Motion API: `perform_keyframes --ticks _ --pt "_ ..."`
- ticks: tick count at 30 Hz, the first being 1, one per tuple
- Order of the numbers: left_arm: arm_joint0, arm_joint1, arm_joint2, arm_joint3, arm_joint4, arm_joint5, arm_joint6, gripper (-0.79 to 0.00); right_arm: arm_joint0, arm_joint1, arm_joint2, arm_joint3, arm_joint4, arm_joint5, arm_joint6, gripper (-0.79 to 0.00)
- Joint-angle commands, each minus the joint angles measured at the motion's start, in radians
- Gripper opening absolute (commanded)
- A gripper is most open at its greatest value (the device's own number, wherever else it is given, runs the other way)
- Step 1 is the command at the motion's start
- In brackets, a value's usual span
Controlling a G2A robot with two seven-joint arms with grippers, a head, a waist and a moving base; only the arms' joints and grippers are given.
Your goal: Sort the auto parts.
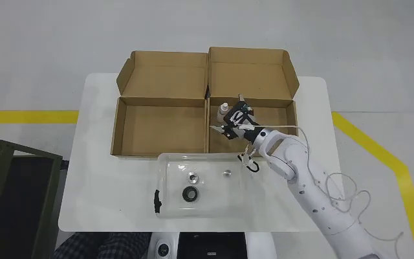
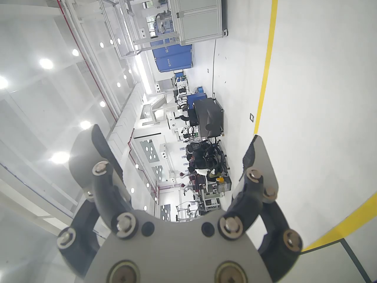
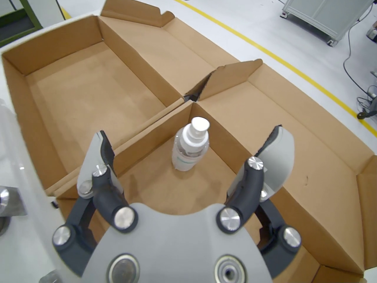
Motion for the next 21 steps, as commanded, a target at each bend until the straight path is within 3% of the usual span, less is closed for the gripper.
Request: perform_keyframes --ticks 1,9,21 --pt "0.0 0.0 0.0 0.0 0.0 0.0 0.0 0.0 -0.035 0.007 0.016 -0.059 -0.012 -0.024 0.016 0.0" --pt "0.0 0.0 0.0 0.0 0.0 0.0 0.0 0.0 -0.222 0.035 0.062 -0.251 -0.078 -0.097 0.05 0.0" --pt "0.0 0.0 0.0 0.0 0.0 0.0 0.0 0.0 -0.45 0.069 0.094 -0.418 -0.246 -0.183 0.054 0.0"
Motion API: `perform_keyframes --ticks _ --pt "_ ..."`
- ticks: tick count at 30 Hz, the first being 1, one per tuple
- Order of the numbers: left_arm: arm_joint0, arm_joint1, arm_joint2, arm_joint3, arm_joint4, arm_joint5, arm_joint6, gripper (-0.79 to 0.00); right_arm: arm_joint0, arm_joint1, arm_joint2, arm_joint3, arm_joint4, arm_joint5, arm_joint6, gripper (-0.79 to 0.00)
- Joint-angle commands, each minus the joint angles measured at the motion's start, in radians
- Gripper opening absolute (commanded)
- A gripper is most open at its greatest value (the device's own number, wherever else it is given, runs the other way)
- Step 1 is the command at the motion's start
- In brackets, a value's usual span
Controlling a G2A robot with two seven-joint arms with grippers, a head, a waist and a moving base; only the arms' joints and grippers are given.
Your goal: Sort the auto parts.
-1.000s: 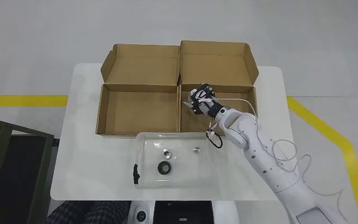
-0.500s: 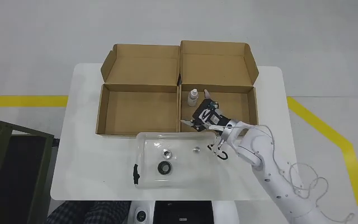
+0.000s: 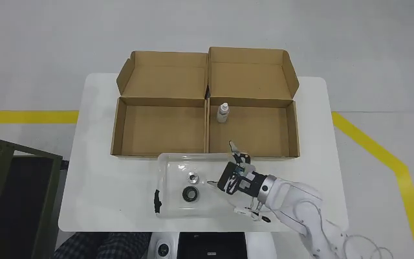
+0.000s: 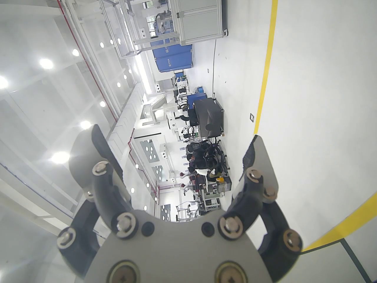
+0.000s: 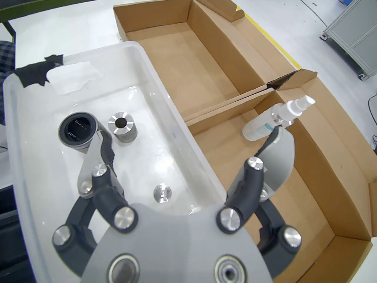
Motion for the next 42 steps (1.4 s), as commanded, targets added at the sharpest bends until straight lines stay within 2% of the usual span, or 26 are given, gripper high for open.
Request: perform_keyframes --ticks 1,10,29,33,42 --pt "0.0 0.0 0.0 0.0 0.0 0.0 0.0 0.0 -0.022 0.004 0.003 -0.01 -0.01 -0.014 0.0 0.0" --pt "0.0 0.0 0.0 0.0 0.0 0.0 0.0 0.0 -0.073 0.013 -0.011 -0.027 -0.058 -0.048 0.018 0.0" --pt "0.0 0.0 0.0 0.0 0.0 0.0 0.0 0.0 -0.035 0.012 -0.057 0.005 -0.145 -0.037 0.144 0.0" --pt "0.0 0.0 0.0 0.0 0.0 0.0 0.0 0.0 -0.02 0.009 -0.073 0.027 -0.155 -0.027 0.157 -0.095" --pt "0.0 0.0 0.0 0.0 0.0 0.0 0.0 0.0 0.009 0.002 -0.101 0.053 -0.205 0.017 0.189 -0.203"
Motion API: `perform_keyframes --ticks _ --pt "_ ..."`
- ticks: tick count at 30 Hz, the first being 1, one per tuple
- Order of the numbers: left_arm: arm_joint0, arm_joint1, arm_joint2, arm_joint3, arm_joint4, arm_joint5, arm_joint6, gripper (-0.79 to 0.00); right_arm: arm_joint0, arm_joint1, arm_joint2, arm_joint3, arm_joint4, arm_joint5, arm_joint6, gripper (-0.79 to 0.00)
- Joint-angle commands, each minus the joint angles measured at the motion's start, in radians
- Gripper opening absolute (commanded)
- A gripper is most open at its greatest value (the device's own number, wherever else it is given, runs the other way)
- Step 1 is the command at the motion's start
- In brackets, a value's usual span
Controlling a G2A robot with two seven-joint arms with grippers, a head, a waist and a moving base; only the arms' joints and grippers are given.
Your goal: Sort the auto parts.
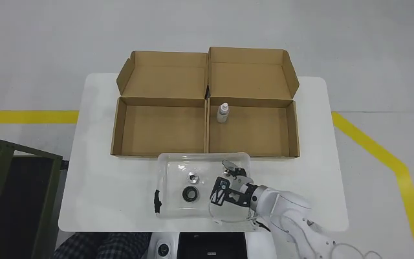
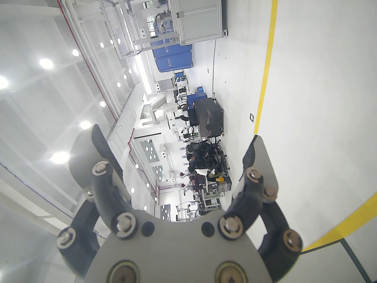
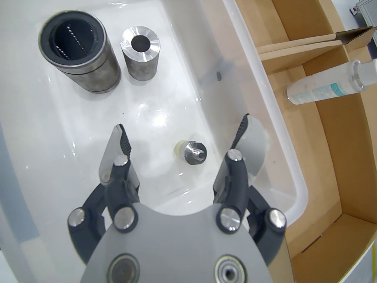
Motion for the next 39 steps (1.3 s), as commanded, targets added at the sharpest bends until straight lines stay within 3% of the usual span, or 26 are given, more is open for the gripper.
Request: perform_keyframes --ticks 1,5,9,21,25,29,39 --pt "0.0 0.0 0.0 0.0 0.0 0.0 0.0 0.0 0.004 -0.001 -0.004 0.004 -0.016 0.011 0.008 -0.215" --pt "0.0 0.0 0.0 0.0 0.0 0.0 0.0 0.0 0.007 -0.003 -0.012 0.009 -0.035 0.029 0.018 -0.271" --pt "0.0 0.0 0.0 0.0 0.0 0.0 0.0 0.0 0.006 -0.004 -0.017 0.009 -0.05 0.037 0.026 -0.394" --pt "0.0 0.0 0.0 0.0 0.0 0.0 0.0 0.0 0.013 -0.01 -0.033 0.022 -0.081 0.049 0.056 -0.453" --pt "0.0 0.0 0.0 0.0 0.0 0.0 0.0 0.0 0.018 -0.012 -0.039 0.026 -0.085 0.053 0.063 -0.57" --pt "0.0 0.0 0.0 0.0 0.0 0.0 0.0 0.0 0.023 -0.014 -0.042 0.028 -0.085 0.051 0.067 -0.785" --pt "0.0 0.0 0.0 0.0 0.0 0.0 0.0 0.0 0.018 -0.017 -0.053 -0.016 -0.084 0.034 0.052 -0.785"
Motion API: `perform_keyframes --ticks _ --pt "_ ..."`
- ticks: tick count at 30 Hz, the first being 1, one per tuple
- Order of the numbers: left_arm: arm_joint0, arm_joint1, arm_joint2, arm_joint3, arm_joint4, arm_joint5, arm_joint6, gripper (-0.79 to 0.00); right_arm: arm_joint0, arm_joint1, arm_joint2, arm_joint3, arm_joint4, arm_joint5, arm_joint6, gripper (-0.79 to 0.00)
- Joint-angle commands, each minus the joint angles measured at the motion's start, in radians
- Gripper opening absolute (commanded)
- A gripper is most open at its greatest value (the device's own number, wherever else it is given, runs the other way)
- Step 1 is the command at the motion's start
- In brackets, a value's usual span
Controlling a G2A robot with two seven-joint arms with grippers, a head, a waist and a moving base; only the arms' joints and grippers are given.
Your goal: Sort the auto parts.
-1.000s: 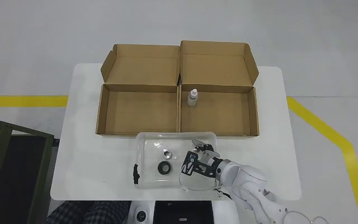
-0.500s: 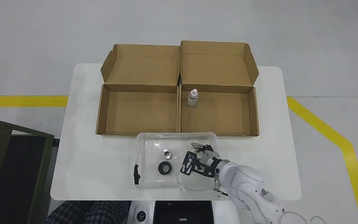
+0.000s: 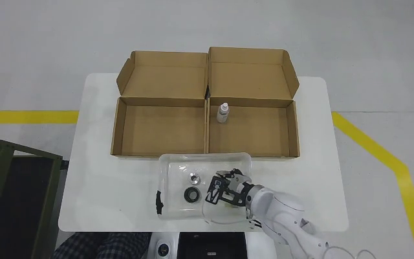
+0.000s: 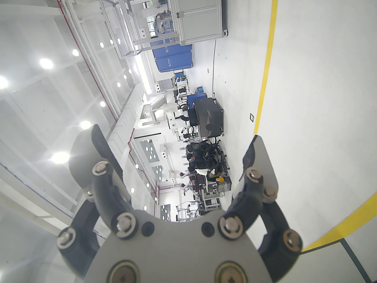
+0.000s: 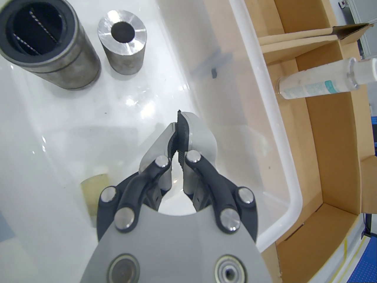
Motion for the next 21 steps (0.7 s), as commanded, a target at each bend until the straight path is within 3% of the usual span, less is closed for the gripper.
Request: perform_keyframes --ticks 1,7,12,16,21 --pt "0.0 0.0 0.0 0.0 0.0 0.0 0.0 0.0 -0.003 0.0 -0.002 -0.015 -0.002 -0.008 -0.006 -0.785" --pt "0.0 0.0 0.0 0.0 0.0 0.0 0.0 0.0 -0.029 0.006 0.003 -0.093 0.016 -0.067 -0.023 -0.785" --pt "0.0 0.0 0.0 0.0 0.0 0.0 0.0 0.0 -0.046 0.012 0.031 -0.119 0.099 -0.136 -0.01 -0.696" --pt "0.0 0.0 0.0 0.0 0.0 0.0 0.0 0.0 -0.044 0.015 0.06 -0.121 0.173 -0.179 0.031 -0.714" --pt "0.0 0.0 0.0 0.0 0.0 0.0 0.0 0.0 -0.053 0.023 0.096 -0.135 0.246 -0.232 0.11 -0.668"
